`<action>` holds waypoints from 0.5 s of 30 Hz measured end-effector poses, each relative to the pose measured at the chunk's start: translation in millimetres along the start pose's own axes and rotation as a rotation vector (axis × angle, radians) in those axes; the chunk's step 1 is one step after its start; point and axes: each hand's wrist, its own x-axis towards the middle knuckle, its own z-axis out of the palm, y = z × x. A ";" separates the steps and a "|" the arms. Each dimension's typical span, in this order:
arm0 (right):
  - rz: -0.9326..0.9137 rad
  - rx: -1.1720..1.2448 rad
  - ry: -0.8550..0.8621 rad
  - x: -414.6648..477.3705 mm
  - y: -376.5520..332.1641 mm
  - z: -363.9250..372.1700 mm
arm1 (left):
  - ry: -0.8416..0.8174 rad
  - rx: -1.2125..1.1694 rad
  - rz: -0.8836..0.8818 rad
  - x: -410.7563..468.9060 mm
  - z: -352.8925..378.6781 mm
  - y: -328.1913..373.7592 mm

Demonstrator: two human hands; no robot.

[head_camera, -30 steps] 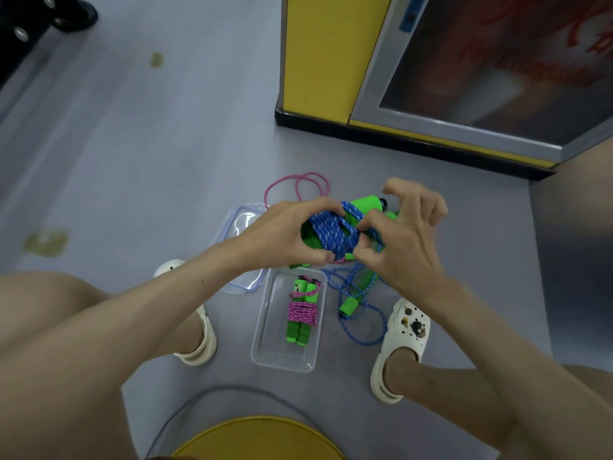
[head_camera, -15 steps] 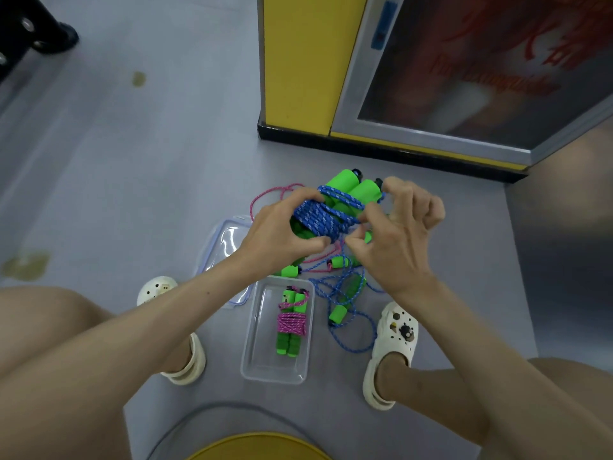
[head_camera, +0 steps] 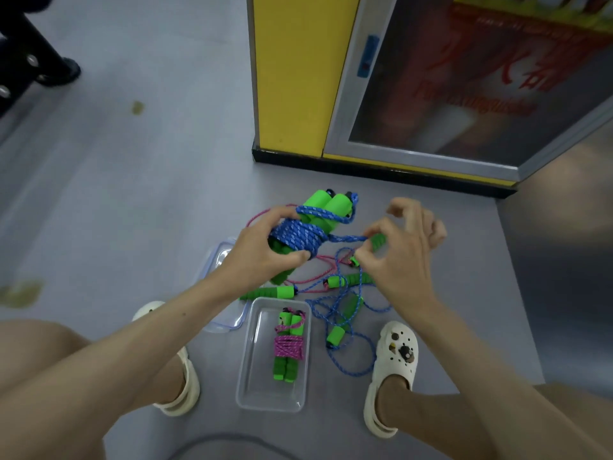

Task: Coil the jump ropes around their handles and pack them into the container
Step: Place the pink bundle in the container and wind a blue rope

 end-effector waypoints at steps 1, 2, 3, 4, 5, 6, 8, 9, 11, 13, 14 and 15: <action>-0.008 0.012 0.009 0.5 -3.9 0.8 | 0.002 0.020 0.000 -0.8 2.1 -2.1; -0.014 0.033 0.008 1.4 -6.7 1.8 | 0.007 0.043 0.002 -1.1 3.8 -3.4; -0.006 0.088 -0.011 1.5 -9.0 2.7 | 0.014 0.057 0.001 -1.1 5.7 -4.3; 0.028 0.188 -0.052 1.3 -11.6 3.3 | 0.014 0.062 -0.001 -1.1 7.4 -5.6; 0.083 0.312 -0.102 1.4 -14.6 3.2 | 0.011 0.056 -0.001 -0.7 9.1 -5.4; 0.141 0.432 -0.152 0.9 -17.5 3.2 | 0.009 0.040 0.000 -0.3 10.6 -5.3; 0.227 0.608 -0.222 -0.2 -21.4 3.3 | -0.003 -0.015 -0.004 -0.4 12.5 -2.7; 0.264 0.678 -0.238 -0.2 -21.5 3.3 | -0.016 -0.051 -0.013 -0.7 12.8 -0.7; 0.362 0.839 -0.243 1.8 -20.7 2.7 | -0.043 -0.145 -0.059 -1.5 13.3 2.0; 0.392 0.933 -0.229 3.0 -20.5 2.0 | -0.058 -0.229 -0.119 -1.5 13.4 2.3; 0.362 0.918 -0.227 3.2 -20.5 2.8 | -0.061 -0.256 -0.145 -1.2 12.9 2.6; 0.324 0.885 -0.240 3.1 -20.9 3.5 | -0.067 -0.284 -0.170 -0.4 12.2 3.6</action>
